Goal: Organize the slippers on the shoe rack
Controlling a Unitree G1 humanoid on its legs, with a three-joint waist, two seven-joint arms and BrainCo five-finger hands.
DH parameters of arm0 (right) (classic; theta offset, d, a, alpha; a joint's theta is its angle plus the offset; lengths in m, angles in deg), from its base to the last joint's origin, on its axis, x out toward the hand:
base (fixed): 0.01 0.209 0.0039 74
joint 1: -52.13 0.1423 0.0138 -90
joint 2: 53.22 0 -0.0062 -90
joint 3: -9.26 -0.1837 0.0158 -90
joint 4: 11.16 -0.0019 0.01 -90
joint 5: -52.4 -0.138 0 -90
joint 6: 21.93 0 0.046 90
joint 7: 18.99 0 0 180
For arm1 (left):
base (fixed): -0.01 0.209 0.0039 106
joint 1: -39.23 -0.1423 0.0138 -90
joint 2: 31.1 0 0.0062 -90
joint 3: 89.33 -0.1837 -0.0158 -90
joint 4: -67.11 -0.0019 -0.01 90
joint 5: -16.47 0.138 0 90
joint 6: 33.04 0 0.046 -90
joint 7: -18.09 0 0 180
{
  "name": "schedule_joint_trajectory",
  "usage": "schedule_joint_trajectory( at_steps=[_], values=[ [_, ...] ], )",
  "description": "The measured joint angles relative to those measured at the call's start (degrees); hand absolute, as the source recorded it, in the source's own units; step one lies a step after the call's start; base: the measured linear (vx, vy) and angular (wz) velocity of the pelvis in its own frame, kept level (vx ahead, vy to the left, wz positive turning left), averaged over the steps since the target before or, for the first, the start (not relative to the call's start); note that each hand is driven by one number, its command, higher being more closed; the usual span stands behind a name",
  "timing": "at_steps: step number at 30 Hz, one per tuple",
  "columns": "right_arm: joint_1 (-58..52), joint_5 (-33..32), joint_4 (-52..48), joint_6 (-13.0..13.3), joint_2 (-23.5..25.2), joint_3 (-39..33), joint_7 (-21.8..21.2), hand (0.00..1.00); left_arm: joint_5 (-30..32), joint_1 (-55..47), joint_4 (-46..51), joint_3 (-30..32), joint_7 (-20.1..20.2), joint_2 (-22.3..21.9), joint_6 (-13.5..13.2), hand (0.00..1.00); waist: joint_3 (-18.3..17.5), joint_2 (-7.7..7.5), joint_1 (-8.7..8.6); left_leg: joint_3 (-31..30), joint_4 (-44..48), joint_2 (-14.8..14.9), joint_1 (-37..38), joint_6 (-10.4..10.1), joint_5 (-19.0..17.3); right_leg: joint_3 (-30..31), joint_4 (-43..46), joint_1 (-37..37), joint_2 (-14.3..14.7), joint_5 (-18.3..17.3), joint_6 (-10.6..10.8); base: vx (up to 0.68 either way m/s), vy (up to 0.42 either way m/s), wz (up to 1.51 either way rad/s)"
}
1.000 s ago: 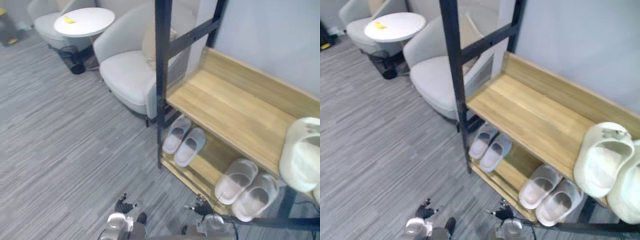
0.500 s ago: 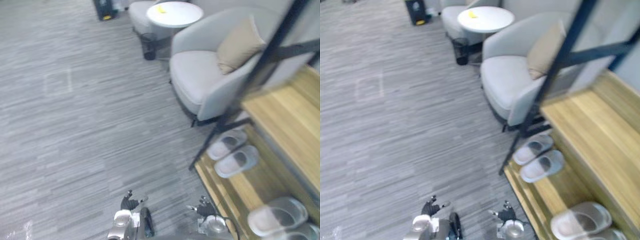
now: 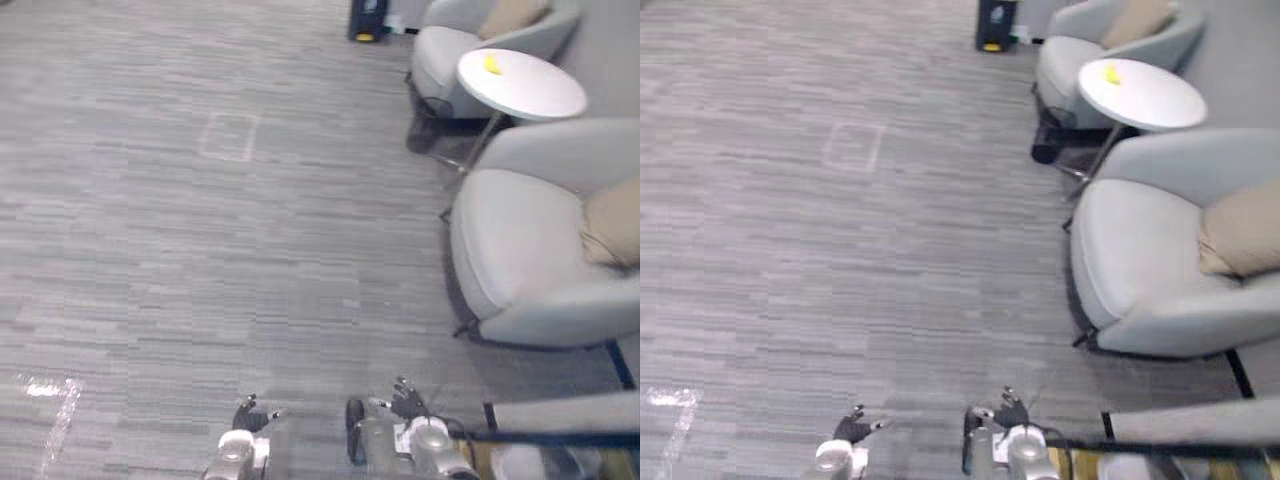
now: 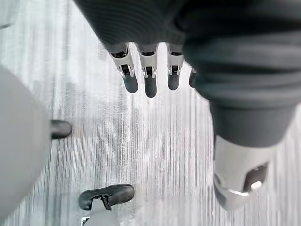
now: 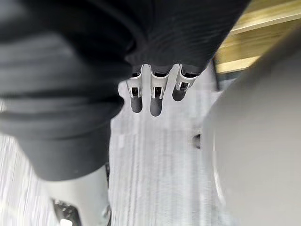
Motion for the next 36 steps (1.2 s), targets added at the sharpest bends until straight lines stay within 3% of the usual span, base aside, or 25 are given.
schedule_joint_trajectory(
  at_steps=[1, 2, 3, 6, 9, 10, 11, 12, 13, 16, 17, 18, 19, 20, 21, 24, 27, 28, 29, 30, 31, 32, 33, 35, 36],
  values=[
    [-0.01, 0.00, 0.27, -0.05, 0.02, 0.00, -0.07, 0.00, -0.01, -0.09, 0.09, 0.51, 0.12, -0.34, -0.01, 0.00, -0.03, 0.05, -0.02, 0.00, 0.89, 0.16, -0.16, -0.48, 0.29, -0.50, 0.22, 0.46, 0.01, -0.41, -0.50, 0.43, -0.227, 0.52],
    [-0.77, -0.02, 0.06, -0.25, 0.20, 0.20, -0.26, 0.00, -0.04, -0.05, 0.36, 2.89, 0.35, -0.96, -0.02, 0.00, 0.02, 0.15, -0.18, 0.42, 10.44, 0.27, -3.25, -1.54, 0.89, -2.12, -1.12, 3.80, 0.13, -1.61, -1.00, 0.41, -0.212, 0.61],
    [-1.40, -0.04, -0.93, -0.34, 0.49, 0.80, -0.25, 0.00, -0.07, -0.02, 1.75, 4.79, 0.37, -1.62, -0.08, 0.00, 0.54, 0.18, 0.15, 3.58, 24.95, 1.61, -9.31, -4.95, 2.87, -3.03, -4.17, 8.62, 0.26, -2.77, -1.56, 0.40, -0.192, 0.65],
    [-1.87, -0.14, -0.77, -0.35, 1.11, 1.71, 0.07, 0.00, -0.58, 0.34, 5.08, 4.99, 0.28, -2.01, -0.22, 0.00, 1.13, 0.17, 2.16, 13.73, 38.91, 7.59, -18.59, -3.35, -0.16, -5.70, -9.74, 17.80, 1.26, -3.56, -2.19, 0.36, -0.122, 0.40],
    [-1.40, -0.21, -0.94, -0.37, 0.98, 1.76, 0.57, 0.00, -1.22, 0.74, 6.32, 4.89, 0.27, -2.62, -0.28, 0.00, 1.22, -0.05, 2.73, 18.50, 24.23, 6.90, -25.40, -1.23, 0.25, -9.09, -14.82, 22.43, 0.09, -4.54, -0.47, 0.30, 0.003, 0.49],
    [-1.45, -0.30, -0.78, -0.41, 0.83, 1.75, 0.71, 0.00, -1.21, 0.90, 6.26, 4.88, 0.25, -2.88, -0.27, 0.00, 1.03, 0.44, 2.86, 18.34, 13.60, 5.09, -25.97, -0.38, 3.72, -10.31, -15.84, 24.23, -0.27, -5.13, 0.57, 0.28, 0.098, 0.43],
    [-1.50, -0.29, -0.72, -0.41, 0.82, 1.76, 0.71, 0.00, -1.21, 0.85, 6.25, 4.89, 0.25, -2.96, -0.24, 0.00, 0.94, 0.59, 2.93, 18.15, 9.89, 4.59, -25.97, -0.20, 5.26, -10.50, -16.14, 24.76, -0.27, -5.36, 1.03, 0.40, 0.169, 0.32],
    [-1.54, -0.27, -0.43, -0.48, 0.84, 1.90, 0.71, 0.00, -1.26, 0.79, 6.28, 4.97, 0.14, -2.96, -0.27, 0.00, 0.67, 0.52, 4.19, 16.89, 4.63, 2.78, -25.21, 1.42, 14.73, -10.29, -16.85, 25.93, -0.61, -6.30, 2.58, 0.35, 0.139, 0.27],
    [-0.85, -0.22, -0.23, -0.41, 1.34, 2.25, 0.69, 0.00, -1.29, 1.03, 6.35, 5.05, 0.05, -2.51, -0.27, 0.00, 0.06, -1.27, 4.91, 17.22, 3.75, 0.01, -24.92, 3.14, 14.36, -10.20, -16.78, 26.02, -2.66, -6.75, 3.50, 0.53, 0.189, 0.38],
    [0.37, -0.01, 0.80, -0.58, 1.21, 2.37, 0.51, 0.00, -1.72, 1.26, 6.64, 5.09, -0.62, -1.45, -0.35, 0.00, 0.39, -1.96, 5.34, 16.61, 7.73, -1.74, -25.84, 4.33, 10.27, -9.38, -12.04, 25.33, -4.86, -7.12, 4.71, 0.35, 0.138, 0.32],
    [0.24, 0.02, 0.81, -0.70, 1.16, 1.90, 0.26, 0.00, -1.82, 1.17, 6.03, 5.17, -0.85, -1.44, -0.27, 0.00, 0.35, -2.01, 5.36, 16.46, 8.44, -2.80, -23.13, 4.90, 7.24, -7.13, -2.00, 23.54, -6.80, -7.64, 5.60, 0.52, 0.270, 0.23],
    [-0.29, 0.04, 0.56, -0.74, 1.27, 1.86, 0.18, 0.00, -1.88, 0.94, 4.97, 4.91, -0.80, -0.81, -0.24, 0.00, 0.22, -2.31, 5.28, 15.88, 8.02, -4.28, -19.39, 5.37, 4.96, -4.13, 11.65, 19.44, -8.99, -5.82, 6.95, 0.44, 0.223, 0.17],
    [-0.57, 0.04, 0.40, -0.74, 1.28, 1.85, 0.17, 0.00, -1.97, 0.87, 4.57, 4.92, -0.80, -0.60, -0.23, 0.00, 0.21, -2.43, 5.20, 15.65, 7.96, -4.73, -18.18, 5.60, 4.20, -2.96, 16.79, 17.77, -9.68, -3.83, 7.12, 0.55, 0.211, 0.38],
    [-1.47, 0.05, 0.27, -0.77, 1.30, 1.85, 0.03, 0.00, -2.30, 0.77, 3.37, 4.88, -0.81, -0.11, -0.04, 0.00, 0.25, -2.65, 4.44, 14.00, 7.53, -6.12, -14.22, 6.13, 2.49, 0.69, 31.21, 12.65, -10.34, -1.65, 7.08, 0.57, 0.140, 0.67],
    [-2.44, 0.06, 0.02, -0.90, 1.23, 1.84, -0.05, 0.00, -2.32, 0.30, 3.29, 4.92, -0.82, -0.20, 0.14, 0.00, 0.34, -2.52, 3.93, 12.38, 6.93, -6.42, -10.72, 6.75, 1.15, 2.18, 38.91, 8.47, -9.23, -2.70, 6.70, 0.57, 0.112, 0.66],
    [-2.27, 0.11, -0.80, -0.74, 1.15, 1.75, -0.22, 0.00, -2.32, 0.23, 2.97, 4.95, -0.82, -0.47, 0.17, 0.00, 0.49, -2.16, 3.48, 9.20, 1.72, -5.86, -3.89, 6.97, 0.87, 0.95, 36.64, 1.18, -6.27, -7.10, 4.49, 0.55, -0.003, 0.66],
    [-1.32, 0.05, -0.81, -0.54, 1.17, 1.67, -0.32, 0.00, -2.43, 0.37, 2.33, 4.91, -0.77, -1.43, 0.27, 0.00, 0.63, -1.89, 1.82, 5.14, -3.47, -4.00, 2.03, 7.04, 0.70, -0.50, 15.71, -3.10, -2.39, -7.39, 4.08, 0.48, -0.109, 0.75],
    [-1.04, 0.01, -0.72, -0.21, 1.13, 1.67, -0.34, 0.00, -2.31, 0.68, 2.36, 4.76, -0.70, -1.56, 0.26, 0.00, 0.61, -1.91, 1.29, 3.20, -4.63, -3.21, 3.42, 6.50, -0.14, 1.62, 4.78, -4.09, -0.78, -3.85, 4.03, 0.52, -0.167, 0.76],
    [-1.00, 0.00, -0.71, -0.20, 1.13, 1.67, -0.34, 0.00, -2.29, 0.76, 2.36, 4.75, -0.69, -1.58, 0.25, 0.00, 0.59, -1.96, 1.17, 2.77, -4.71, -3.12, 3.68, 6.21, -0.46, 2.18, 2.18, -4.15, -0.44, -2.58, 3.99, 0.54, -0.211, 0.83],
    [-0.94, -0.01, -0.54, -0.22, 1.15, 1.75, -0.42, 0.00, -2.21, 0.74, 2.32, 4.68, -0.65, -1.50, 0.23, 0.00, 0.46, -2.50, 1.07, 0.90, -4.70, -3.09, 5.10, 5.54, -2.04, 4.22, -5.62, -4.15, 0.02, 4.49, 4.01, 0.70, -0.302, 0.69],
    [-0.50, 0.00, -0.19, -0.27, 0.70, 1.72, -0.46, 0.00, -2.20, 0.41, 1.86, 4.84, -0.63, -1.91, 0.24, 0.00, 0.34, -1.80, 1.01, -1.32, -3.97, -1.52, 6.70, 5.13, -2.88, 3.96, -3.92, -3.29, 1.22, 7.23, 1.53, 0.59, -0.258, 0.58],
    [-0.25, 0.04, 0.07, -0.35, 0.90, 1.70, -0.46, 0.00, -2.19, 0.40, 1.80, 5.05, -0.62, -2.16, 0.23, 0.00, 0.22, -1.21, 1.36, -1.48, -3.39, -0.91, 6.61, 5.06, -2.85, 3.79, -3.14, -3.11, 1.39, 6.78, 1.12, 0.70, -0.292, 0.40],
    [0.15, 0.04, 0.49, -0.58, 1.00, 1.32, -0.44, 0.00, -2.17, -0.50, 1.79, 6.01, -0.56, -2.91, 0.16, 0.00, 0.11, -0.33, 1.42, -2.26, 1.76, -0.25, 5.19, 4.19, -2.33, 2.08, -0.13, -2.66, 1.66, 3.41, -0.18, 0.56, -0.226, 0.41],
    [-0.30, -0.03, -0.12, -0.99, 1.02, 1.34, -0.47, 0.00, -2.21, -0.36, 1.86, 7.92, -0.59, -3.60, 0.22, 0.00, -0.02, 0.55, 0.50, -1.90, 15.52, 0.16, 0.57, 1.22, -0.61, -0.55, 0.91, 0.46, 1.90, -0.64, -1.15, 0.61, -0.250, 0.64],
    [-1.23, -0.05, -1.25, -0.98, 0.94, 2.22, -0.44, 0.00, -2.25, -0.31, 2.64, 9.99, -0.64, -4.39, 0.27, 0.00, 0.26, 1.36, 0.09, 0.42, 31.90, 1.62, -6.66, -4.92, 6.51, -2.30, -1.17, 5.34, 2.89, -2.58, -2.01, 0.53, -0.180, 0.41]
  ],
)
